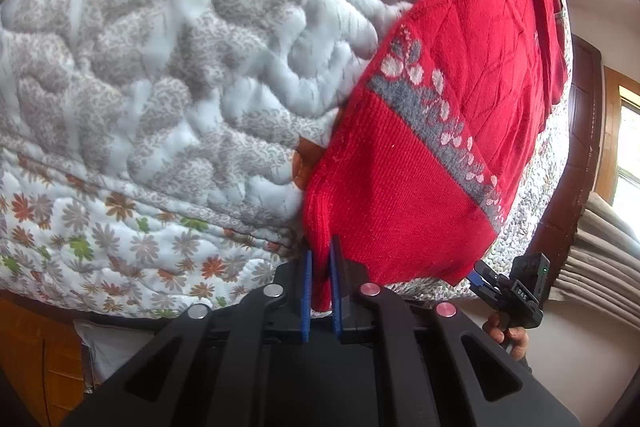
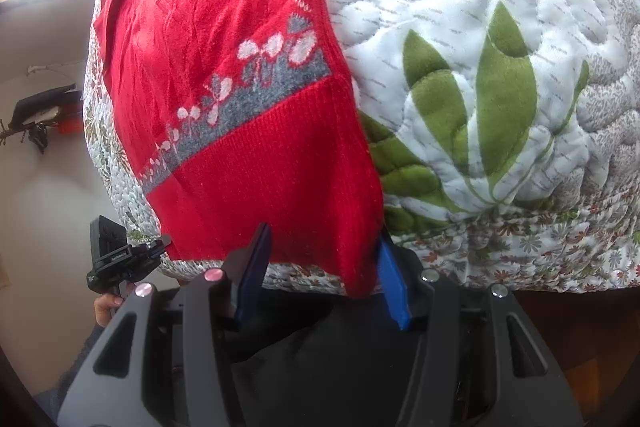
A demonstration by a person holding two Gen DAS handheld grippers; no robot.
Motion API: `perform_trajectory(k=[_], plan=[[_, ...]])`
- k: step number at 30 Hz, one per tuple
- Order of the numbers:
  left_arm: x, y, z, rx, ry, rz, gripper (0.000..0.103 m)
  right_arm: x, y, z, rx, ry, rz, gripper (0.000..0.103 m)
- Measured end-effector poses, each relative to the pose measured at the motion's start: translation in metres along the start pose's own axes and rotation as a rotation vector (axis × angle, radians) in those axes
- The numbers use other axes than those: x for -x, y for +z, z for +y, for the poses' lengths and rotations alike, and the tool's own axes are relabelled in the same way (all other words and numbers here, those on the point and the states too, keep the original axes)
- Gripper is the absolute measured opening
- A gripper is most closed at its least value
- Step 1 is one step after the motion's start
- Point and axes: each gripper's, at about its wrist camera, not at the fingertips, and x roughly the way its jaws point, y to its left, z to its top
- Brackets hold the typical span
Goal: Fold small clothes
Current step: 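Grasp the grey-trimmed hem with both tools side by side, then lift the hem with both tools and fold it up over the collar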
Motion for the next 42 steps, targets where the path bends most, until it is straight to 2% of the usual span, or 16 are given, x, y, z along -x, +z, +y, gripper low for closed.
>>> perform_trajectory(k=[3,4,5,16,27,31,35,42], plan=[[0.006,0.0,-0.004,-0.004,0.008,-0.006,0.006,-0.002,-0.006,0.001,0.021,-0.006,0.021,0.022],[0.008,0.0,-0.002,-0.004,0.006,-0.005,0.006,-0.002,-0.007,0.0,0.03,-0.011,0.024,0.009],[0.01,-0.001,-0.001,-0.006,0.004,-0.004,0.006,0.001,-0.01,0.0,0.042,-0.028,0.017,0.008],[0.024,-0.023,0.015,0.033,-0.047,-0.052,0.006,0.029,-0.028,-0.006,0.07,-0.036,-0.016,0.006],[0.023,-0.064,0.034,0.062,-0.069,-0.028,0.006,0.038,-0.065,-0.015,0.074,-0.04,0.021,0.006],[0.04,-0.082,0.031,0.067,-0.117,-0.031,0.006,0.053,-0.079,-0.012,0.077,-0.012,0.023,0.006],[0.066,-0.091,0.018,0.061,-0.194,-0.07,0.006,0.076,-0.083,0.007,0.098,0.046,-0.005,0.006],[0.121,-0.064,-0.024,0.056,-0.367,-0.169,0.006,0.129,-0.048,0.046,0.125,0.192,-0.112,0.006]])
